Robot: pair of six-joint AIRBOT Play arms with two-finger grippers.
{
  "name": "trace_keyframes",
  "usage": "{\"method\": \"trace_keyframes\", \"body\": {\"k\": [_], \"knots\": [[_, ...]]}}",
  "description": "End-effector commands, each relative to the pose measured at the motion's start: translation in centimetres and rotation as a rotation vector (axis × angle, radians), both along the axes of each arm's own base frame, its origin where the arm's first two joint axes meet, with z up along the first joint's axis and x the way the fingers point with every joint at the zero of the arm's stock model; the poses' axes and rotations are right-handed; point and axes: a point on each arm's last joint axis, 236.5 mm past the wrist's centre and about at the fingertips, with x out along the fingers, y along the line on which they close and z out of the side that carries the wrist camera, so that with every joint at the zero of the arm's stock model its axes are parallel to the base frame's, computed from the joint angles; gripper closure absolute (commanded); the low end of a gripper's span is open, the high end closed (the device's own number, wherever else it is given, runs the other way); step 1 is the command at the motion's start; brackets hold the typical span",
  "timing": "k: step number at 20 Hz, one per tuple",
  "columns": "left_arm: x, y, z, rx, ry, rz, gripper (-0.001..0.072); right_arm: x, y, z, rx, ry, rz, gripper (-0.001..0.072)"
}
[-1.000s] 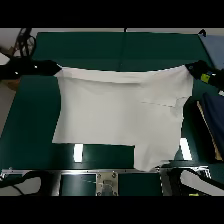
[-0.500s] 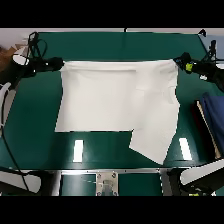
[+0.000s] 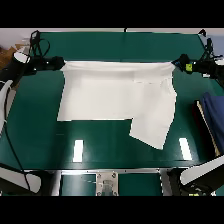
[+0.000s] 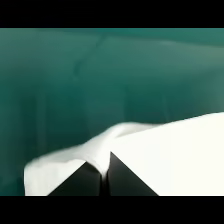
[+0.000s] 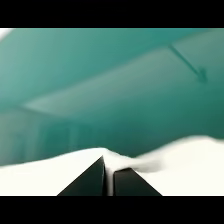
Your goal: Fold the shirts.
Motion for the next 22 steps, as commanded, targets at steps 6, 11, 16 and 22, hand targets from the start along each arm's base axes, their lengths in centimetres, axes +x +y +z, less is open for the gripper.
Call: {"method": "trace_keyframes", "body": {"k": [6, 11, 16, 22], "knots": [[-6.0, 0.7, -7.8, 0.118, 0.294, -0.096, 0.0683, -7.6, -1.3, -7.6, -0.171, 0.346, 0.145, 0.0697], [-7.2, 0.7, -9.6, 0.107, 0.34, -0.082, 0.0683, -8.6, -1.1, -9.4, -0.16, 0.381, 0.136, 0.0697], [-7.7, -0.2, -10.7, 0.042, 0.367, -0.066, 0.0683, -8.8, -0.6, -10.3, -0.158, 0.391, 0.135, 0.0696], [-8.7, -1.5, -10.6, -0.003, 0.413, -0.092, 0.0591, -9.0, -0.1, -9.9, -0.141, 0.405, 0.143, 0.0516]]}}
